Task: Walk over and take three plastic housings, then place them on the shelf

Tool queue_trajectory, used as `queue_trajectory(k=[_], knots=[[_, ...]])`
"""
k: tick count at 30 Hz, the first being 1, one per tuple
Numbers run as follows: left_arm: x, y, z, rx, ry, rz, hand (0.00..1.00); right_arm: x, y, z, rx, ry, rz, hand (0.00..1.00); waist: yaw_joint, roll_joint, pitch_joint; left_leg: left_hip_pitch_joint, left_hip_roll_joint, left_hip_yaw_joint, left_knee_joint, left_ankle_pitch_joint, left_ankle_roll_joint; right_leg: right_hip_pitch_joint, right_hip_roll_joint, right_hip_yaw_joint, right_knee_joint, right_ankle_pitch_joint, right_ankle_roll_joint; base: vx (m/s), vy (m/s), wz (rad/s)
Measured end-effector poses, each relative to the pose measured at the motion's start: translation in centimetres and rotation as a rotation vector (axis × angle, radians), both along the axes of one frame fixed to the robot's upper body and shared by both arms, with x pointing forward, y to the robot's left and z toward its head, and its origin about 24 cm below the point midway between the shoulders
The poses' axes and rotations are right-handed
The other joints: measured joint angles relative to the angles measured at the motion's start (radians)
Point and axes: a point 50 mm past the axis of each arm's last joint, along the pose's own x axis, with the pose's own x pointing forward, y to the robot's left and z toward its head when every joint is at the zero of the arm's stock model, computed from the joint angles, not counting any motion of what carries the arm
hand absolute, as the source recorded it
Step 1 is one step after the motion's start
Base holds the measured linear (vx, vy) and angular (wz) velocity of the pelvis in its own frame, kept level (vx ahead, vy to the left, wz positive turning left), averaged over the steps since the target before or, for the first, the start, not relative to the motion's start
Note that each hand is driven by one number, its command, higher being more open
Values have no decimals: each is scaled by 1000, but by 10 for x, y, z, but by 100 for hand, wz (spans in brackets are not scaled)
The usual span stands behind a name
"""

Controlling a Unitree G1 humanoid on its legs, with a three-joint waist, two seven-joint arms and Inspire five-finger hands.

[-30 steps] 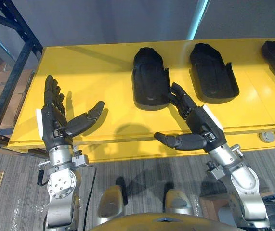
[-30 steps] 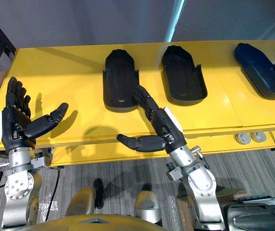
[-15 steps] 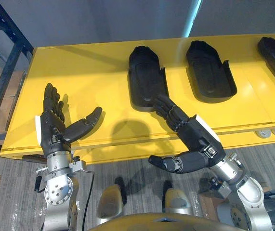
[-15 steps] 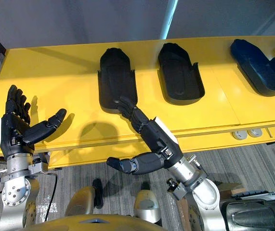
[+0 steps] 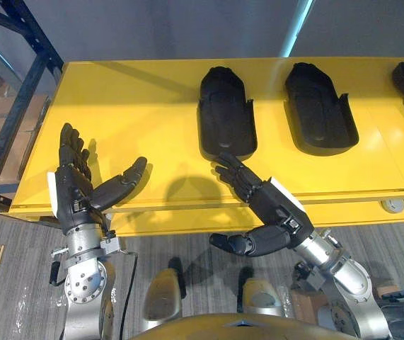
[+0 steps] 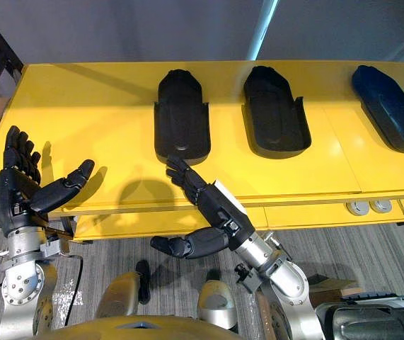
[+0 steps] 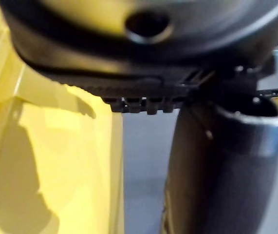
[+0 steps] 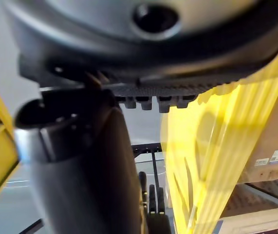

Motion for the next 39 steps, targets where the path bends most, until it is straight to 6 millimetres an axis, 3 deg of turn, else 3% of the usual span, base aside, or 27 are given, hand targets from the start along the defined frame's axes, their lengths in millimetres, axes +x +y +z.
queue_trajectory(k=[17, 27, 39], knots=[[0, 1, 0, -3, -4, 15, 100, 22, -6, 0, -52, -34, -201, 100, 9, 3, 0, -8, -5, -26, -2, 16, -4, 0, 4, -21, 16, -7, -9, -9, -3, 3], [1, 0, 1, -3, -6, 12, 100, 35, -3, 5, -62, -80, -223, 100, 24, 12, -3, -13, -4, -37, -3, 24, -6, 0, 7, -31, 19, -5, -6, -10, -3, 2], [2, -1, 2, 1, -9, -7, 100, 36, 1, 10, -50, -110, -194, 100, 33, 16, -5, -14, -9, -43, -17, 32, -8, 1, 6, -39, 16, -5, -6, -3, -2, 1]])
